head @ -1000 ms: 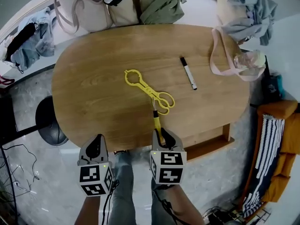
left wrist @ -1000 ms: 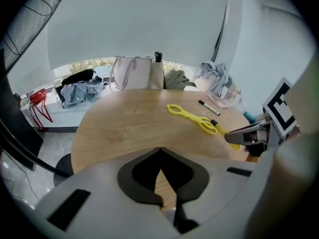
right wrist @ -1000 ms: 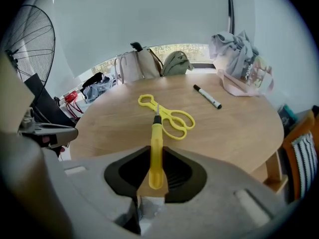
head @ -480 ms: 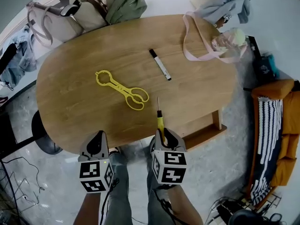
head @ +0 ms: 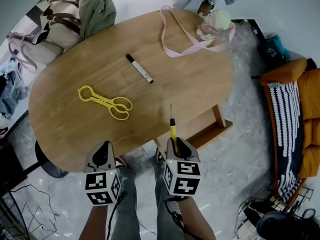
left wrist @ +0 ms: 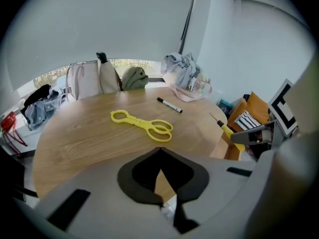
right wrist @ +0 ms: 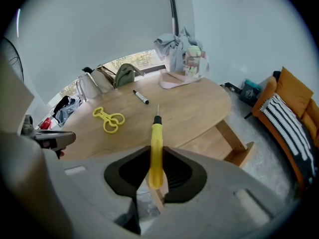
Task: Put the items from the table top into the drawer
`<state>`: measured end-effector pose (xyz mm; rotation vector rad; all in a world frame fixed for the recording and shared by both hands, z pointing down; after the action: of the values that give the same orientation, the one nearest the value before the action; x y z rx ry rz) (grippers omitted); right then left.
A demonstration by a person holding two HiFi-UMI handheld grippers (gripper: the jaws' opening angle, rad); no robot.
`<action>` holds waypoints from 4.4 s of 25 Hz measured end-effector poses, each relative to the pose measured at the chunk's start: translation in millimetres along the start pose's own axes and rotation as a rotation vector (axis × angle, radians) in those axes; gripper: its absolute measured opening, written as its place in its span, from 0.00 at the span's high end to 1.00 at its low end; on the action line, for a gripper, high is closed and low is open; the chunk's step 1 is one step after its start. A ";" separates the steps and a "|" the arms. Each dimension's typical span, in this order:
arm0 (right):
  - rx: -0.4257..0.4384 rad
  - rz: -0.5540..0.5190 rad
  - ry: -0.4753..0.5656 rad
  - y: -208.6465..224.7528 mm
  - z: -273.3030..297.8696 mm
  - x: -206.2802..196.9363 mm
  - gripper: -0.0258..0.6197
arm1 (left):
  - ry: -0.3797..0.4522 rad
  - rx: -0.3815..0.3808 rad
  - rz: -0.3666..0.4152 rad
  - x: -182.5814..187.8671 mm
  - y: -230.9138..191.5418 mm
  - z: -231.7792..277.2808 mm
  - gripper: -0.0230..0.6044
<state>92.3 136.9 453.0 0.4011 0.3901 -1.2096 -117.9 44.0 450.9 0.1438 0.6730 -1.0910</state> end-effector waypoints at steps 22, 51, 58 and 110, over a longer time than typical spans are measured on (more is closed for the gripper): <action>-0.194 0.434 0.034 112.8 -27.5 -51.4 0.88 | -0.078 -0.181 0.288 21.3 125.3 36.3 0.97; -0.044 0.239 0.088 63.3 9.7 5.9 0.80 | -0.060 -0.079 0.130 13.1 57.6 22.6 0.97; 0.060 0.000 0.056 0.2 24.8 38.7 0.80 | -0.023 -0.005 0.014 13.5 5.5 6.3 0.97; 0.394 -1.054 -0.238 -224.4 150.9 111.6 0.58 | 0.048 0.304 -0.476 -41.7 -195.2 -39.8 0.97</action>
<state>-75.3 -96.4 508.5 0.3835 0.1334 -2.3580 -313.9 0.6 484.4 0.2804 0.5947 -1.6516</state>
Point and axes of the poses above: the fingertips, and each gripper's own axes: z forward along the fingers, y to its right, x out of its top, the point moved 4 cm from there along -z, backward along the fingers, and after that the axes turned 5 degrees about -z, right-handed, at the moved point
